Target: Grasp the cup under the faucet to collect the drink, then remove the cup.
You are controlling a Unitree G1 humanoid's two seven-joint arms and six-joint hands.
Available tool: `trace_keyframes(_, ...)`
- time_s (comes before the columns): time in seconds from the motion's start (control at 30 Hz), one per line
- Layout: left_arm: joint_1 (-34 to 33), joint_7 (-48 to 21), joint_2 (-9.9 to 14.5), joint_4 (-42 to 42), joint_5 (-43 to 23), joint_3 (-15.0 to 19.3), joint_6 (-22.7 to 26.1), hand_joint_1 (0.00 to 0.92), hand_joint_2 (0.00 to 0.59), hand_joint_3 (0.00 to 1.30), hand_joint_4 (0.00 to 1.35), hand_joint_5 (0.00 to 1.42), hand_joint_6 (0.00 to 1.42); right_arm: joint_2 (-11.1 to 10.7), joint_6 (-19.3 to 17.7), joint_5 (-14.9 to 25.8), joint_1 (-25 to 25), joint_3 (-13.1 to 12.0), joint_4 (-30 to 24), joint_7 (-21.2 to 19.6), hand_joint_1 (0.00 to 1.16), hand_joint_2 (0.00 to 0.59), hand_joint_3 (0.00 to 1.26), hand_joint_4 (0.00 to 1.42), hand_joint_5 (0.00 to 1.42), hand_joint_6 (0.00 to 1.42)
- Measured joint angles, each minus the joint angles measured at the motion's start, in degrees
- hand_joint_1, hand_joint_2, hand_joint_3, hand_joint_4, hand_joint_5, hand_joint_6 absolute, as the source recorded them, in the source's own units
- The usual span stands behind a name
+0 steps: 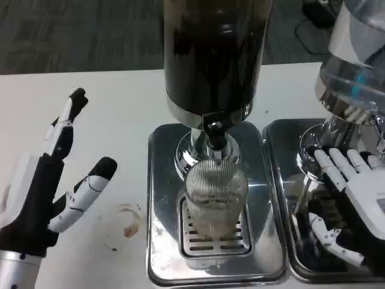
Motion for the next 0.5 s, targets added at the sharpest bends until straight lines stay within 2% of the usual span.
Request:
trace_keyframes(0.17, 1.87, -4.20, -1.54, -7.33, -4.72, 0.44, -0.16, 0.000, 0.251, 0.09, 0.00, 0.10, 0.01, -1.12, -0.94, 0.71, -1.15, -0.13, 1.84, 0.00, 0.14, 0.535, 0.00, 0.00, 0.00, 0.00)
trace_keyframes(0.3, 2.04, -7.60, -2.73, -12.92, -8.99, 0.78, -0.28, 0.000, 0.262, 0.10, 0.00, 0.12, 0.04, -1.71, -1.33, 1.58, -2.29, -0.32, 2.54, 0.00, 0.14, 0.537, 0.00, 0.00, 0.00, 0.00)
trace_keyframes(0.37, 2.01, -10.80, -2.72, -15.14, -12.27, 0.57, 0.54, 0.000, 0.278, 0.12, 0.00, 0.14, 0.07, -1.73, -1.33, 2.02, -2.81, -0.34, 2.73, 0.01, 0.14, 0.538, 0.00, 0.00, 0.00, 0.00)
trace_keyframes(0.5, 0.77, -17.92, -2.37, -17.70, -18.39, 0.26, 3.55, 0.000, 0.266, 0.12, 0.00, 0.15, 0.07, -2.33, -1.71, 3.05, -3.18, -0.39, 3.19, 0.13, 0.14, 0.538, 0.00, 0.00, 0.00, 0.00)
